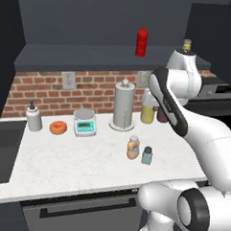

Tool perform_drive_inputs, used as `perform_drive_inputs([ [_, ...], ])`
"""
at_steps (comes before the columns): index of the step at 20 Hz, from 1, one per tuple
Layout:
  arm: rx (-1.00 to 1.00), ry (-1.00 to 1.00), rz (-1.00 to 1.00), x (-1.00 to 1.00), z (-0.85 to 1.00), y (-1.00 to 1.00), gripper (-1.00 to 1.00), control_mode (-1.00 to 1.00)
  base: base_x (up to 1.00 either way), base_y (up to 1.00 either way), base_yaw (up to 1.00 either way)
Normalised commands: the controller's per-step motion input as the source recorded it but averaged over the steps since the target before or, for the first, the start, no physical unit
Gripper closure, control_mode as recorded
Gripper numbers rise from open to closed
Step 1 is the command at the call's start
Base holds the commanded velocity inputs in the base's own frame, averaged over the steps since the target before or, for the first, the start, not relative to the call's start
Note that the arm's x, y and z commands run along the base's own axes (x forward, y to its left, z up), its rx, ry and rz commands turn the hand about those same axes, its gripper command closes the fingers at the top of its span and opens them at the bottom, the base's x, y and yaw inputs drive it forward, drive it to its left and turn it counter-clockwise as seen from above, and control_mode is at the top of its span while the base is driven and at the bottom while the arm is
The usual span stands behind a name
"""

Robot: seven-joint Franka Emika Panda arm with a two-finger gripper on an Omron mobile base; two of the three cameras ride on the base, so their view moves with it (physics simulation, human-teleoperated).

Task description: Put the shaker and condiment bottle from the counter next to their counterparts in the cabinet.

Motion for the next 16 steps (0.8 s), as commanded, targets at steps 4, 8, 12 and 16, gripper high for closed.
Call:
perform_drive_inputs([
  [4,0.00,0.00,0.00,-0.03,-0.01,0.00,-1.00,-1.00,0.00,0.00,0.00],
  [8,-0.18,0.07,-0.07,0.02,-0.11,0.41,-1.00,-1.00,0.00,0.00,0.00],
  [12,-0.29,-0.09,-0.42,0.00,-0.06,0.45,-1.00,-1.00,0.00,0.00,0.00],
  [16,-0.26,-0.24,-0.50,0.00,-0.06,0.66,-1.00,-1.00,0.00,0.00,0.00],
])
